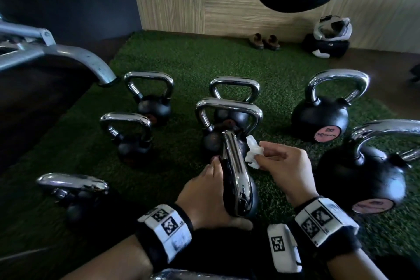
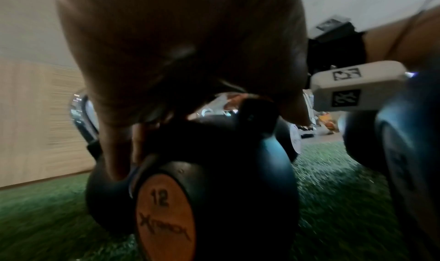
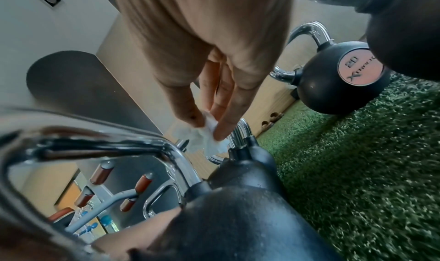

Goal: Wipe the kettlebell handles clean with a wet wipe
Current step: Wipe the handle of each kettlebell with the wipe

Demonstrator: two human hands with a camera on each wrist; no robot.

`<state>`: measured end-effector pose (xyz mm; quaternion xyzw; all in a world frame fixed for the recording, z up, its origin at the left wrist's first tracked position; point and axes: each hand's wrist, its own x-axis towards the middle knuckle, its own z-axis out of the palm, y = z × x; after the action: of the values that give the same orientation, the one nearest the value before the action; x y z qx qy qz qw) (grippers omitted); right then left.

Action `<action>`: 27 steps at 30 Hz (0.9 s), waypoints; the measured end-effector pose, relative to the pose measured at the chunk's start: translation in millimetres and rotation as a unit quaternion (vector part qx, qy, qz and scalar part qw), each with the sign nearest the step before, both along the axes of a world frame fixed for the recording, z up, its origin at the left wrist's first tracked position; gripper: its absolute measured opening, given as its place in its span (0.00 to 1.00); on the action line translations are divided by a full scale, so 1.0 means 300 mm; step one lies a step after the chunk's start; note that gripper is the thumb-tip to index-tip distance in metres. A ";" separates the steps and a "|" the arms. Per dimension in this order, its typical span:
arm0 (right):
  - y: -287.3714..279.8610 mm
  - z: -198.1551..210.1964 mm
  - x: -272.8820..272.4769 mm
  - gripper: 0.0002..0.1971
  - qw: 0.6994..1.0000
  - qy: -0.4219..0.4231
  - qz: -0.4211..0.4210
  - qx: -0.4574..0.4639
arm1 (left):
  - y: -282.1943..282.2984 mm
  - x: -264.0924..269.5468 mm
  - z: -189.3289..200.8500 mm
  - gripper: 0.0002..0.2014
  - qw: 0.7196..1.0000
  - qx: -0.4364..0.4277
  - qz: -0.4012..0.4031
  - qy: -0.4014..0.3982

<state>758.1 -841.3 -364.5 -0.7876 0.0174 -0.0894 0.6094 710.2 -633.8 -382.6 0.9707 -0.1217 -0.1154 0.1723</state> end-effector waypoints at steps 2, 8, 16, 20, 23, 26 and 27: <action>0.010 -0.020 0.020 0.18 1.000 0.010 0.001 -0.013 | -0.028 0.003 -0.045 0.84 0.999 -0.003 0.004 -0.048; 0.056 -0.038 0.058 0.14 1.000 0.015 0.008 -0.024 | -0.004 0.014 -0.078 0.73 0.988 -0.101 -0.021 -0.114; 0.098 -0.058 0.044 0.11 0.994 0.018 0.026 -0.102 | 0.082 0.084 -0.084 0.63 0.977 -0.142 -0.112 -0.115; 0.106 -0.017 0.072 0.10 0.994 0.000 0.018 -0.107 | 0.082 0.071 -0.063 0.65 0.977 -0.159 -0.101 -0.098; 0.115 0.014 0.098 0.09 0.996 -0.045 0.014 -0.073 | 0.077 0.061 -0.058 0.66 0.975 -0.188 -0.080 -0.091; 0.108 0.003 0.100 0.10 0.995 -0.042 0.025 -0.087 | 0.075 0.053 -0.048 0.66 0.974 -0.195 -0.074 -0.087; 0.104 -0.005 0.102 0.11 0.994 -0.032 0.032 -0.100 | 0.074 0.051 -0.046 0.65 0.974 -0.194 -0.076 -0.091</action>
<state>788.6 -810.1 -365.9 -0.8417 -0.0366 -0.0965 0.5300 725.4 -611.6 -396.4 0.9131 -0.2307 -0.0137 0.3359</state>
